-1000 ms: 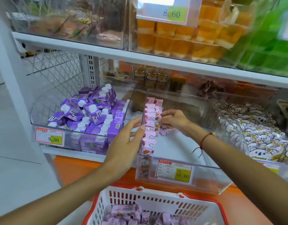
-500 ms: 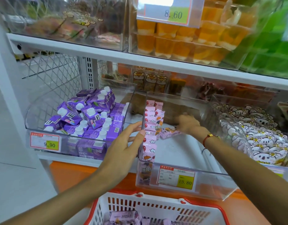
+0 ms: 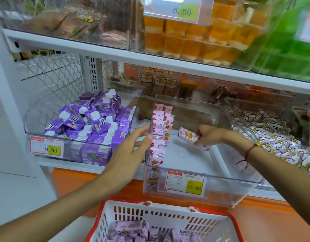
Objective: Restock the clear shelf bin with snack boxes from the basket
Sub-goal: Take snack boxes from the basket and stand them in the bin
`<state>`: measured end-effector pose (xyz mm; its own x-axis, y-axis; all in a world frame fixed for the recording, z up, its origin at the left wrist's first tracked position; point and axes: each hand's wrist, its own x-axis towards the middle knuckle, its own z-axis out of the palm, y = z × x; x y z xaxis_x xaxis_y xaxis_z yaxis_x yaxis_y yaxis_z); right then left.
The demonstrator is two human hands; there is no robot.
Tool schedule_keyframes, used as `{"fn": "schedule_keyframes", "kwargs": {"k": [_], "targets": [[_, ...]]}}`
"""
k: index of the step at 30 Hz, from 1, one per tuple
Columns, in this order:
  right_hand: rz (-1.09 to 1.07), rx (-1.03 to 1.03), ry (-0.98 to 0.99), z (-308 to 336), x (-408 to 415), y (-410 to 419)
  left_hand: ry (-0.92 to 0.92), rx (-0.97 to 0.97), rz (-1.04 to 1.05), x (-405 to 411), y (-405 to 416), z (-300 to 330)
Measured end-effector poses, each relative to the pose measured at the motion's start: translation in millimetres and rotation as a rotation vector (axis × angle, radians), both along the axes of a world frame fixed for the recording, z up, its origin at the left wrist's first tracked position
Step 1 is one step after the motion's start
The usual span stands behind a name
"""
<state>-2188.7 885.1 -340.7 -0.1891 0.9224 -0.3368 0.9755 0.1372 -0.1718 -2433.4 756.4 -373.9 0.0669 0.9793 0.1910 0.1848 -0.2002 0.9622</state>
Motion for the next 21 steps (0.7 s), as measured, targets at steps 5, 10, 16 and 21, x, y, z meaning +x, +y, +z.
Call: {"fn": "schedule_keyframes", "kwargs": {"k": [5,10,16,21], "targets": [[-0.096,-0.102,0.531,7,-5,-19,-0.022,-0.004,0.002,0,1,0],[-0.181,-0.17,0.785,3,-21,-22,-0.015,-0.004,0.006,-1,1,-1],[0.069,-0.027,0.452,40,-5,-18,-0.002,-0.011,-0.015,-3,-1,1],[0.247,0.081,-0.039,46,-17,-9,-0.017,-0.021,-0.002,-1,-1,2]]}}
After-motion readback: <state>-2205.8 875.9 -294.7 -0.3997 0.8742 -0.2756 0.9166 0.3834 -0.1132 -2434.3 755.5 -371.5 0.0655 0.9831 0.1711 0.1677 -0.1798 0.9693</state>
